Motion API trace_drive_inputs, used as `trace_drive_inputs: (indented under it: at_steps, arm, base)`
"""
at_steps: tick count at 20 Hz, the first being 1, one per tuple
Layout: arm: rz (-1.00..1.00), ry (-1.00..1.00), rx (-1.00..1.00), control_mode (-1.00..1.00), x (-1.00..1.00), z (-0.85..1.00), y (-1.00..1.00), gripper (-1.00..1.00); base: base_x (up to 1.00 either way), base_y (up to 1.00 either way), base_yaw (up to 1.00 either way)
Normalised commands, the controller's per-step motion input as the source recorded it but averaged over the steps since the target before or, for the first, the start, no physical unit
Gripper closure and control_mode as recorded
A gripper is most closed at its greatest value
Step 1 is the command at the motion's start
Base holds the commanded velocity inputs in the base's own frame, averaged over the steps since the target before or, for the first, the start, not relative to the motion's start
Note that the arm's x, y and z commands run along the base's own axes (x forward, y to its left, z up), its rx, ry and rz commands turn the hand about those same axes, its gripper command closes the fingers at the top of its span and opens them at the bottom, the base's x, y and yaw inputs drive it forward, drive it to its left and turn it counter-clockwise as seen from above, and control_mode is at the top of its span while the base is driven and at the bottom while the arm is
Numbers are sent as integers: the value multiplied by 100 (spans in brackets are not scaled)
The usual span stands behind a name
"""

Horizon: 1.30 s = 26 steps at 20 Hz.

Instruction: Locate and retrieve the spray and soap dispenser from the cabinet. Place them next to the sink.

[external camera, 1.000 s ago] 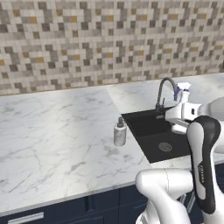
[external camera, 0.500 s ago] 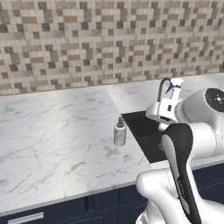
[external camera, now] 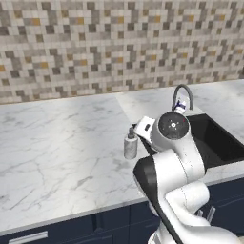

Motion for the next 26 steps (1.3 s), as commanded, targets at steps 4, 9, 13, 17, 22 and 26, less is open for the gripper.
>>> trace_drive_inputs:
  at_steps: [4, 9, 13, 17, 22, 26]
  arm:
    - [-17, -1, -30, -100, 40, -63, 58, 100]
    - [-26, 1, -21, -100, 34, -38, 22, 100]
    - [-37, -1, -8, -100, 17, -39, 13, 100]
    - [-17, -2, -15, -100, 13, -9, 0, 100]
    - [-16, 3, -24, -100, 40, -13, -9, 100]
    - [-15, 4, -8, -100, 59, -36, -22, 100]
  base:
    - [0, 0, 0]
    - [0, 0, 0]
    - [0, 0, 0]
    - [0, 0, 0]
    - [0, 0, 0]
    - [0, 0, 0]
